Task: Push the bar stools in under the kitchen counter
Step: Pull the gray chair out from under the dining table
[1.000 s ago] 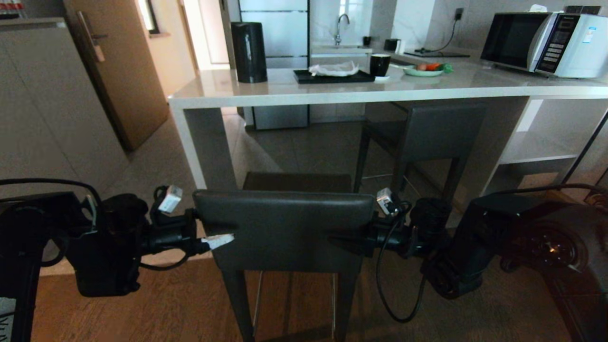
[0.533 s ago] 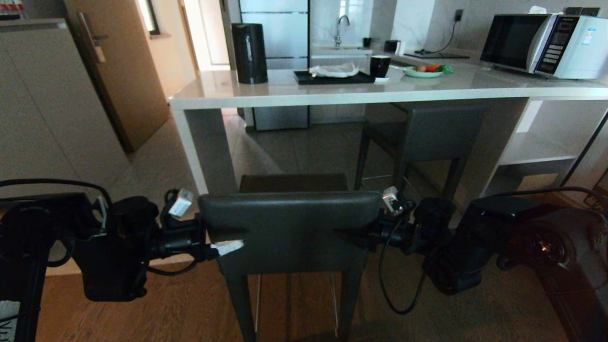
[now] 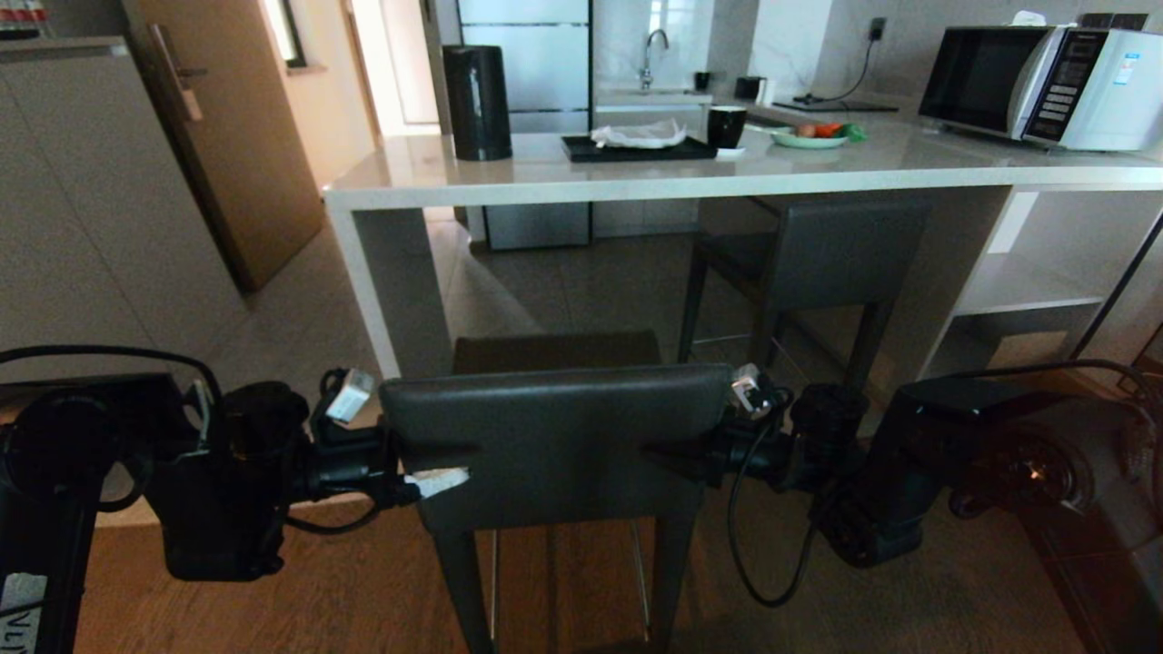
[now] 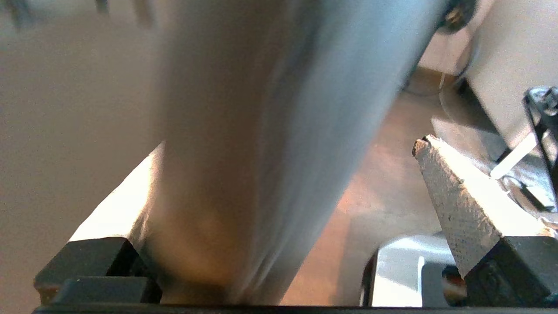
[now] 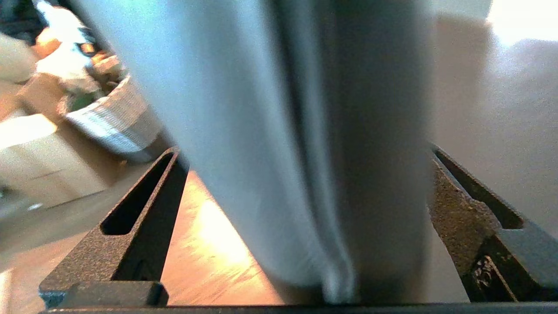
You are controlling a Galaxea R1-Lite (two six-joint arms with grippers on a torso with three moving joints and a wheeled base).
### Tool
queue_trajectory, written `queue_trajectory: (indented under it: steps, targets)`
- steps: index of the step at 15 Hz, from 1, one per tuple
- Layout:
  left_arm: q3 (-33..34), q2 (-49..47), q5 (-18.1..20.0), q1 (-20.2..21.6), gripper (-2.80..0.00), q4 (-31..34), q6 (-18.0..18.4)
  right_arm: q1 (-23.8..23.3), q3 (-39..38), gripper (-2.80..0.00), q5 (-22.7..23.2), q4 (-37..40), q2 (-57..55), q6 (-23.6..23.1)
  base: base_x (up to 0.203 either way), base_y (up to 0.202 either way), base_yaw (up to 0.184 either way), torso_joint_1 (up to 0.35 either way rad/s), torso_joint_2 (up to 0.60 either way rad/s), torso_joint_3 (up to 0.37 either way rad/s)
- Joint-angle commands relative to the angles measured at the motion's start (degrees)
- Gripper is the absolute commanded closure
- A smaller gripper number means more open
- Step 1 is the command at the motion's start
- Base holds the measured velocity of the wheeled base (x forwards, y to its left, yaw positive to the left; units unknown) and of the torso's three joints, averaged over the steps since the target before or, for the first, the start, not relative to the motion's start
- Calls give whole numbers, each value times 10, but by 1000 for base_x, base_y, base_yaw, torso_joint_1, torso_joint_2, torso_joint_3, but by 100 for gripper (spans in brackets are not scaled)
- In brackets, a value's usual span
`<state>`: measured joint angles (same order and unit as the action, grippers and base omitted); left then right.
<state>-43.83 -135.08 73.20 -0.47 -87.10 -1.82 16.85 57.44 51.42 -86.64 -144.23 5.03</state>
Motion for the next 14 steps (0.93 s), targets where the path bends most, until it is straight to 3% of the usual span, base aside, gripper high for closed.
queue_trajectory:
  steps: [1, 5, 9, 14]
  targets:
    - [0, -15, 1, 43, -280, -6, 1, -13, -18, -280, 9, -10, 16, 1, 0, 0, 0, 0, 0, 0]
    - [3, -15, 19, 106, -280, -6, 1, -26, -37, -280, 18, -10, 41, 2, 0, 0, 0, 0, 0, 0]
    - [29, -9, 33, 142, -280, -6, 4, -53, -74, -280, 25, -10, 71, 1, 0, 0, 0, 0, 0, 0]
    - [95, -10, 56, 208, -280, -6, 58, -79, -171, -280, 53, -10, 128, -5, 0, 0, 0, 0, 0, 0]
